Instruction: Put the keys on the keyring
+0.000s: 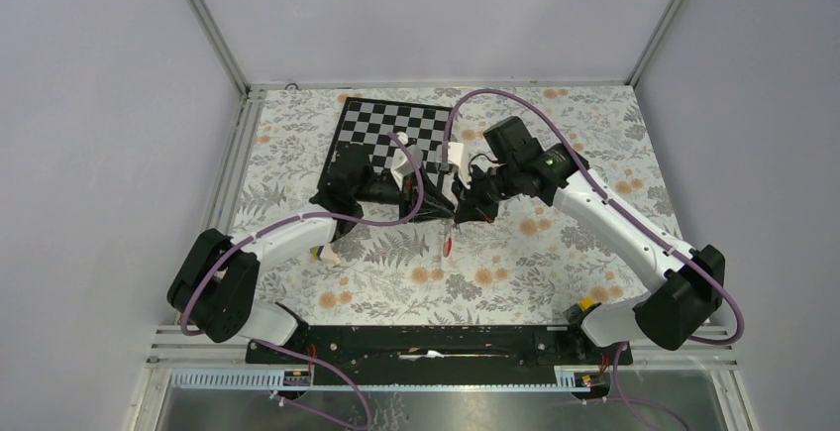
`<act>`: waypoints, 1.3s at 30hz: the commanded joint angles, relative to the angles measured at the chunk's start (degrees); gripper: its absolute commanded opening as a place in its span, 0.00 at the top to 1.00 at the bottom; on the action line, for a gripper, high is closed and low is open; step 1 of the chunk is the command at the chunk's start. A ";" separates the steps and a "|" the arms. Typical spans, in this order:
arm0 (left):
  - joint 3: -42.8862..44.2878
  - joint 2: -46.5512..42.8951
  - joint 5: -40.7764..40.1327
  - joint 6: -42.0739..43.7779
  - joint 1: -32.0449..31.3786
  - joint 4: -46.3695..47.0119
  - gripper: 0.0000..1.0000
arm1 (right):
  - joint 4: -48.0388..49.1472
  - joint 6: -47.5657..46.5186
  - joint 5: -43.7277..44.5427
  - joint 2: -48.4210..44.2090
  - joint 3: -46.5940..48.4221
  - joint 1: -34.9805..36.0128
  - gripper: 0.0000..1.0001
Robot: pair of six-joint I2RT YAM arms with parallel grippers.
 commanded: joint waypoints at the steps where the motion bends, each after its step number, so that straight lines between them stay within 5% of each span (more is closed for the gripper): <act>1: 2.78 -0.35 -0.48 3.70 -0.72 -2.11 0.77 | -0.72 0.08 -0.49 0.58 3.65 -0.08 1.00; 6: 2.57 -0.69 -0.37 6.40 -0.81 -5.11 0.83 | -0.71 -0.42 0.22 0.33 3.49 -0.08 1.00; 11: 2.64 -0.74 0.13 6.93 -0.80 -5.81 1.00 | -0.11 -0.53 0.77 -0.30 2.98 -0.10 1.00; 16: 2.26 -1.37 1.01 4.37 -0.49 -3.38 1.00 | 1.81 0.44 2.18 -1.76 1.65 -0.10 0.94; 22: -2.48 -1.46 0.53 -10.80 1.09 17.33 1.00 | 6.65 1.67 3.28 -6.14 -1.70 -0.56 0.73; 30: -4.44 -0.09 -0.72 -20.41 1.39 29.15 1.00 | 7.71 0.38 1.06 -7.81 -1.83 -0.87 0.72; 39: -4.62 0.63 -0.85 -20.97 1.39 29.78 1.00 | 9.06 -0.02 -2.16 -8.44 -2.46 -0.90 0.74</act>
